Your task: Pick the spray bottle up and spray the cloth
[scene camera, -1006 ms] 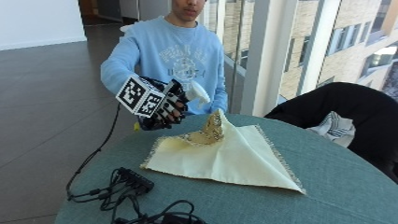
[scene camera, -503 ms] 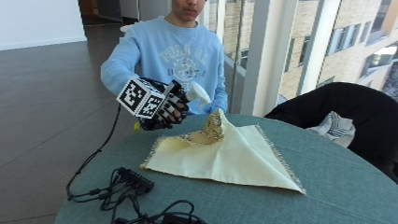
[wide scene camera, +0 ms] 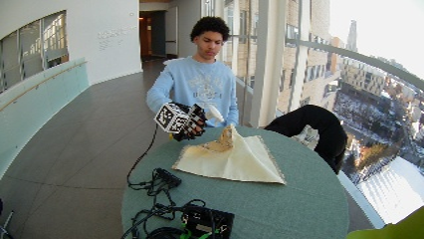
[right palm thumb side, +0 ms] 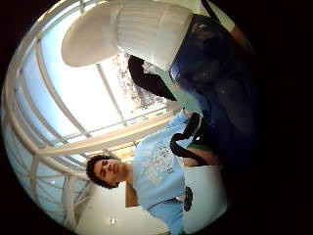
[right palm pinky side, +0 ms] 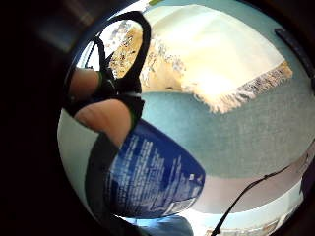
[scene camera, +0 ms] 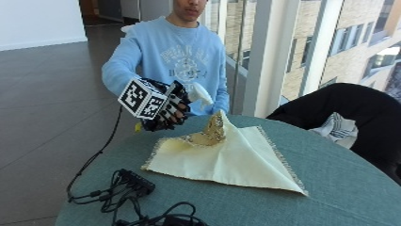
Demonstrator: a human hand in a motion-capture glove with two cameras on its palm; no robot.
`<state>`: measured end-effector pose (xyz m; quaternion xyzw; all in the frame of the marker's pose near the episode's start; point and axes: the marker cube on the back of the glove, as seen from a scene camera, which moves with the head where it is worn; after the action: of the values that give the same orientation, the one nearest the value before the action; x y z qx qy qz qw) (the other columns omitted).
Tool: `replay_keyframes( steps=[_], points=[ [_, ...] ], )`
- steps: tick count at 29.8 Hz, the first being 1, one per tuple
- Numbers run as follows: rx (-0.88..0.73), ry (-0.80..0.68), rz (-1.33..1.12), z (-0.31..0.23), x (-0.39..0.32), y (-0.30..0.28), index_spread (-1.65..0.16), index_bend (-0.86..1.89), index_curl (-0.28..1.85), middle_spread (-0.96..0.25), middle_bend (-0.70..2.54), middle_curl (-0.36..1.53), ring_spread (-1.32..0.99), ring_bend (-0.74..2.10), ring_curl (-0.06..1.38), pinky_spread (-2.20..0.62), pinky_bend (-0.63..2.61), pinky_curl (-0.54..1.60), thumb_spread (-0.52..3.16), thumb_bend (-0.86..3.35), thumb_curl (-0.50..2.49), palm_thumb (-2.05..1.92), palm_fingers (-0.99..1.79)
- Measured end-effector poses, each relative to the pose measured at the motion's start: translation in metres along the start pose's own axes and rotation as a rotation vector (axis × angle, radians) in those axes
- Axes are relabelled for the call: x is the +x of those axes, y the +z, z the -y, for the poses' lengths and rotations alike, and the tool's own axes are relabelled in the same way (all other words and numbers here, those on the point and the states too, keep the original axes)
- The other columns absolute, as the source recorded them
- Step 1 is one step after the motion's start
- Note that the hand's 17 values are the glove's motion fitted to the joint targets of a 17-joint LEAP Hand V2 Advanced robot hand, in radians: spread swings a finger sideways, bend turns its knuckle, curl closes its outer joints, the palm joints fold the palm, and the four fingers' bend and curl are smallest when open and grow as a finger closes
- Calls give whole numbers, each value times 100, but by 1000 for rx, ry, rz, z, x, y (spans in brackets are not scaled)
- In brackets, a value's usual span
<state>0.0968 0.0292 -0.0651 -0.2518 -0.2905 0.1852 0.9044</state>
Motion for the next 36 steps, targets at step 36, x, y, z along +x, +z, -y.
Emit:
replay_keyframes(
  steps=[36],
  points=[
    [249,-516,171,7,-135,43,-23,11,28,-9,21,48,0,52,40,26,18,33,67,-3,67,95,104]
  ],
)
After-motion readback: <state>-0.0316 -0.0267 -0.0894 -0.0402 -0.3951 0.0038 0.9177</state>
